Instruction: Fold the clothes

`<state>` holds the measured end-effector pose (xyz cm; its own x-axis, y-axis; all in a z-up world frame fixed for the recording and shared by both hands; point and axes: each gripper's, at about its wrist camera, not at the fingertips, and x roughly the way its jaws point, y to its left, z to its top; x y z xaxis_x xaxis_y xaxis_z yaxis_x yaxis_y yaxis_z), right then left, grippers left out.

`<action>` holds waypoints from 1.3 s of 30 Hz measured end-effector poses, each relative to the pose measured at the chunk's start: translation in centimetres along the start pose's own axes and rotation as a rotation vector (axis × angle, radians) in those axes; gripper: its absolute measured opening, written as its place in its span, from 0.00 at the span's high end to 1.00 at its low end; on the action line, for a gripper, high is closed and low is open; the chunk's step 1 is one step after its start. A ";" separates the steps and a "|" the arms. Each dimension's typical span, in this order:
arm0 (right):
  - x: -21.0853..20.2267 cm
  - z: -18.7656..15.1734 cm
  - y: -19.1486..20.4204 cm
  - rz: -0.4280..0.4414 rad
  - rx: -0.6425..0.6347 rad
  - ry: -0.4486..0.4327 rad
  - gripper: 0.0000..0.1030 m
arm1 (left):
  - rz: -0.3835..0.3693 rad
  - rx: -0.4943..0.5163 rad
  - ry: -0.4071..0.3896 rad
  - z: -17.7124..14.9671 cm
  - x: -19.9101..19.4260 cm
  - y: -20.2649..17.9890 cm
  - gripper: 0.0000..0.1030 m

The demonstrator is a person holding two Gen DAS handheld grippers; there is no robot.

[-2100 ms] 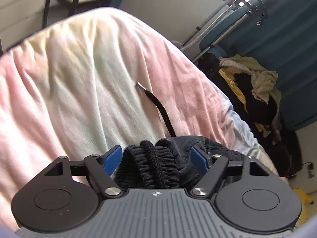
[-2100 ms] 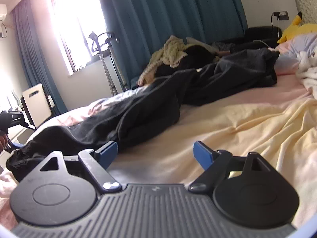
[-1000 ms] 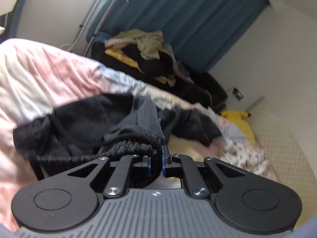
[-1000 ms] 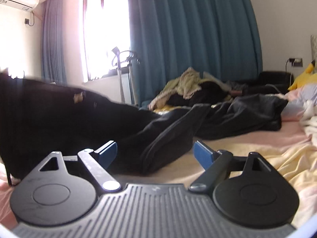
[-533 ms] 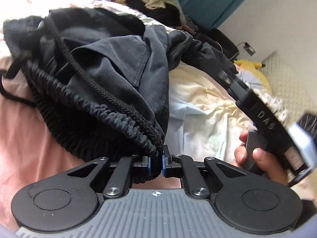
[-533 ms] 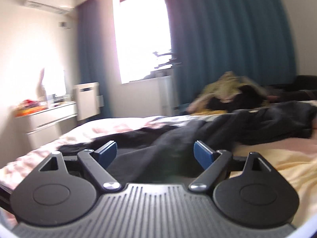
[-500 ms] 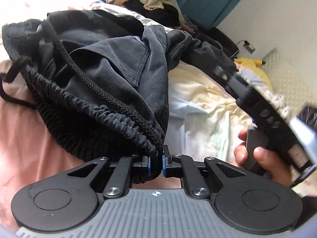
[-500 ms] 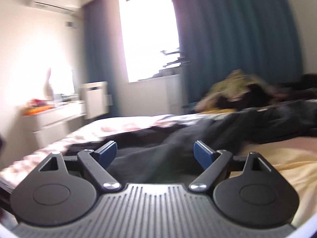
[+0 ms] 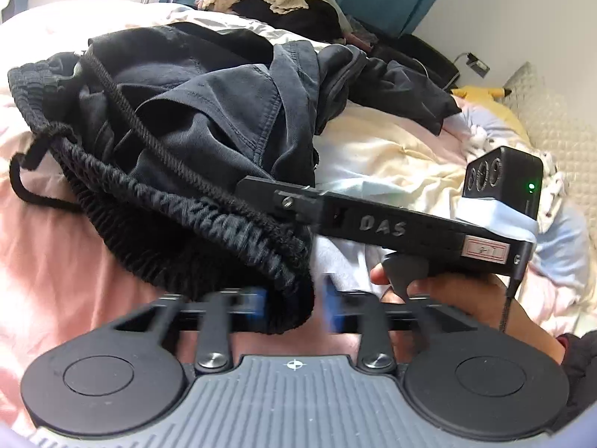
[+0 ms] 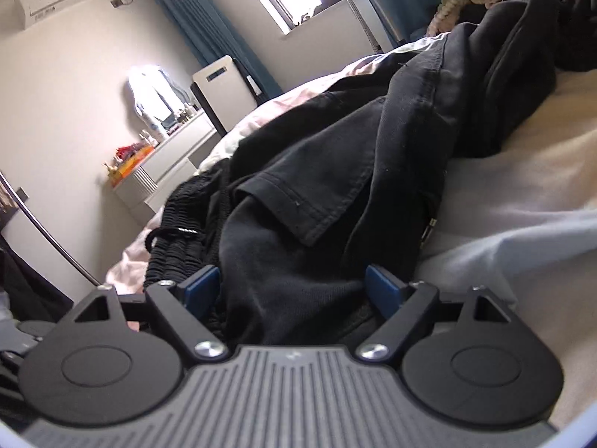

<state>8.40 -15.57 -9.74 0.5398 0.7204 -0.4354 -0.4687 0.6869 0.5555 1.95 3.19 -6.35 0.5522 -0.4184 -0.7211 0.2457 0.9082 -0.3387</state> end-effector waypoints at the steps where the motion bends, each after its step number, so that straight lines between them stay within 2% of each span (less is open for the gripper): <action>1: 0.0 -0.1 0.2 -0.008 -0.010 0.001 0.16 | 0.010 0.020 -0.002 -0.1 -0.3 -0.2 0.26; 5: -0.3 -0.1 0.3 -0.016 0.012 -0.004 0.16 | 0.092 0.088 -0.026 -0.7 -2.3 -0.8 0.25; 10: -0.7 0.1 -1.5 -0.001 0.102 -0.012 0.16 | 0.045 -0.022 -0.099 0.0 -6.4 1.5 0.25; 16: -0.2 0.3 -1.3 -0.012 0.092 -0.002 0.16 | 0.084 -0.370 -0.364 3.7 -10.6 9.8 0.25; 17: -0.2 0.4 -1.3 -0.013 0.088 0.001 0.16 | 0.103 -0.434 -0.386 4.6 -10.6 11.6 0.25; 19: 0.0 0.5 -1.3 -0.013 0.088 0.003 0.16 | 0.140 -0.613 -0.381 6.2 -10.2 14.8 0.27; 22: 0.2 0.5 -1.5 -0.009 0.089 0.002 0.16 | 0.050 -0.821 -0.414 7.4 -9.1 18.6 0.26; 23: 0.3 0.4 -1.6 -0.007 0.093 0.001 0.16 | 0.053 -0.855 -0.407 7.8 -8.4 19.5 0.27; 25: 0.3 0.4 -1.7 -0.001 0.103 -0.004 0.16 | 0.058 -0.893 -0.390 8.4 -6.8 21.3 0.27; 26: 0.3 0.4 -1.8 0.001 0.108 -0.007 0.16 | 0.036 -0.908 -0.406 8.2 -6.2 22.0 0.27; 28: 0.3 0.4 -2.1 0.009 0.128 -0.013 0.16 | -0.049 -0.946 -0.441 7.8 -4.9 23.4 0.27; 30: 0.3 0.4 -2.3 0.017 0.148 -0.018 0.16 | -0.159 -0.989 -0.420 8.0 -3.3 24.5 0.31; 31: 0.4 0.4 -2.3 0.020 0.155 -0.020 0.16 | -0.174 -0.975 -0.408 8.4 -2.7 24.6 0.32; 34: 0.5 0.4 -2.4 0.023 0.154 -0.023 0.15 | -0.134 -0.903 -0.410 9.9 -1.6 24.4 0.32; 37: 0.6 0.4 -2.3 0.026 0.153 -0.029 0.15 | -0.150 -0.954 -0.453 10.8 0.2 25.4 0.33; 38: 0.6 0.5 -2.3 0.029 0.146 -0.034 0.14 | -0.134 -0.965 -0.452 11.3 0.8 25.7 0.36; 39: 0.6 0.5 -2.3 0.032 0.140 -0.039 0.14 | -0.096 -0.963 -0.436 12.0 1.6 26.0 0.48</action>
<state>10.19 -16.78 -10.96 0.5540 0.7355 -0.3900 -0.3855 0.6418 0.6629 18.73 26.23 -9.04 0.8490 -0.2751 -0.4511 -0.3253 0.4006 -0.8565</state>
